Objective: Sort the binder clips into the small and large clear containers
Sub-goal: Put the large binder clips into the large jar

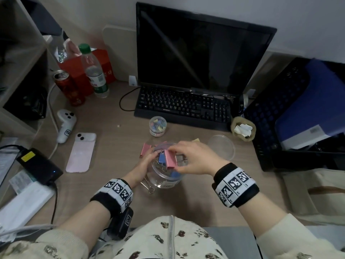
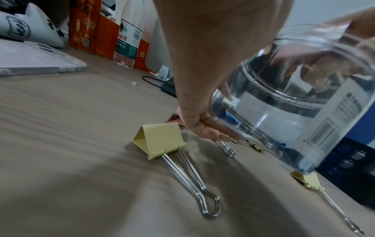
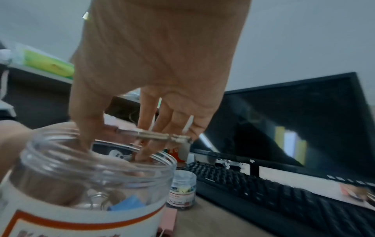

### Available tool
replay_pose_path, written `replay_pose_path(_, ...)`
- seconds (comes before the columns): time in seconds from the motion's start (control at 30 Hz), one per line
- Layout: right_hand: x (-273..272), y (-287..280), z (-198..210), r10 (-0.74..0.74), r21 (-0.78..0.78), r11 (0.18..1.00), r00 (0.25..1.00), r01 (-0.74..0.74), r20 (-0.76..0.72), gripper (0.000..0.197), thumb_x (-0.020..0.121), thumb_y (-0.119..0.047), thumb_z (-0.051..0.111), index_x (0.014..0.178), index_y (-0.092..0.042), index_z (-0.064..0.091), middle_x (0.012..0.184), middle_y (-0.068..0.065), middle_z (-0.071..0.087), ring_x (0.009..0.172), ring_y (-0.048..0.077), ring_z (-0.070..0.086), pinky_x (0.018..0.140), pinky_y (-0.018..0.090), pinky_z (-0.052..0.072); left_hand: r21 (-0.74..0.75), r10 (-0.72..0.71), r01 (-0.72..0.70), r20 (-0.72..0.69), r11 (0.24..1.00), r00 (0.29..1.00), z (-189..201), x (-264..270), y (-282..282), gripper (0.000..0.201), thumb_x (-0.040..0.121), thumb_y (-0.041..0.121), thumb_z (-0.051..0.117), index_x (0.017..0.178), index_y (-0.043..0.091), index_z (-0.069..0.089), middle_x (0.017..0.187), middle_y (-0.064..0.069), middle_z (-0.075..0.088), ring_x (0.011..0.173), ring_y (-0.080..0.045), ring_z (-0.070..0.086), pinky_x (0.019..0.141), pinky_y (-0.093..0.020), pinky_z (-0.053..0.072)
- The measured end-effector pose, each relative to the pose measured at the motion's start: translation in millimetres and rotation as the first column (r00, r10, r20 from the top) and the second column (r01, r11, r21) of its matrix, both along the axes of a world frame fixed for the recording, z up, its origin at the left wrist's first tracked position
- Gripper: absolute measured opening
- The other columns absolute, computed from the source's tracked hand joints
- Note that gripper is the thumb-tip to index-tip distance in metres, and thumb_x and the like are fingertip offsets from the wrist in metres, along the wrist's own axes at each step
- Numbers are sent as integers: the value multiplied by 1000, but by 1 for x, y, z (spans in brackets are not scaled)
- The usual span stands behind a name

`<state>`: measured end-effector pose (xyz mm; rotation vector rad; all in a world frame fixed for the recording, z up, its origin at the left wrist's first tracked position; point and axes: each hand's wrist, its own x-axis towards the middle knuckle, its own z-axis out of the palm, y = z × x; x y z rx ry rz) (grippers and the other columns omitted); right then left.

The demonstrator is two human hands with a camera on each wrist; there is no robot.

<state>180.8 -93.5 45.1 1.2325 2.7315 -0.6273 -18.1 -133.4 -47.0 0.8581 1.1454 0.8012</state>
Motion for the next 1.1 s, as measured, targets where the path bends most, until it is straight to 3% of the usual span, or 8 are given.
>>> replay_pose_path(0.17,-32,-3,-5,164,39,985,983,-167,86,41,79,-40,66,115,-22,60,114,-5,63,104,19,58,77,32,43,29,34,-34,12,999,999,10,3,-3,45,87,39,42,127,23,53,130,-3,60,124,-19,54,101,-30,44)
replay_pose_path(0.4,-56,-7,-27,196,61,977,976,-202,95,35,77,-34,69,109,-20,64,107,0,63,102,22,56,71,30,36,64,53,-57,60,996,997,14,-10,-8,52,74,48,56,122,27,54,131,-1,57,125,-13,52,109,-29,39)
replay_pose_path(0.5,-55,-4,-24,188,55,981,980,-185,-65,27,80,-36,69,101,-19,65,99,-1,63,94,21,57,67,31,39,41,118,-122,79,992,990,12,-19,-12,74,75,41,63,139,9,45,144,-17,47,133,-29,46,113,-40,36)
replay_pose_path(0.73,-38,4,-36,-121,248,933,874,262,-470,16,90,-30,56,81,-16,58,78,-8,52,68,11,46,61,25,38,74,293,-293,16,953,956,11,-48,-16,61,91,31,40,138,-9,39,85,-25,53,63,-8,66,58,-14,50)
replay_pose_path(0.83,-36,0,-50,-306,-33,950,908,310,-286,22,92,-36,52,80,-18,52,79,-8,50,68,8,44,58,18,29,95,392,-389,-13,916,920,22,-64,-15,70,83,37,35,139,-4,42,101,-46,45,96,-52,48,78,-50,52)
replay_pose_path(0.9,-36,-3,-63,-298,-243,927,954,286,-12,20,91,-39,57,85,-19,55,87,-3,58,77,14,53,61,24,36,108,405,-400,-25,910,914,24,-73,-16,66,86,41,34,138,1,45,115,-16,61,107,-40,55,100,-60,42)
replay_pose_path(0.97,-38,-9,-76,-264,-319,902,957,290,124,23,88,-41,59,94,-19,59,95,1,63,87,21,60,70,31,47,123,429,-421,-48,899,902,21,-78,-16,64,87,39,35,135,1,47,123,-1,61,117,-18,57,106,-48,43)
replay_pose_path(1.1,-48,-30,-96,-182,-281,933,967,227,176,43,80,-46,65,110,-19,53,114,2,54,100,25,58,77,34,48,108,442,-437,-26,893,897,14,-85,-20,68,83,50,46,134,6,50,131,-8,59,123,-26,54,107,-63,35)
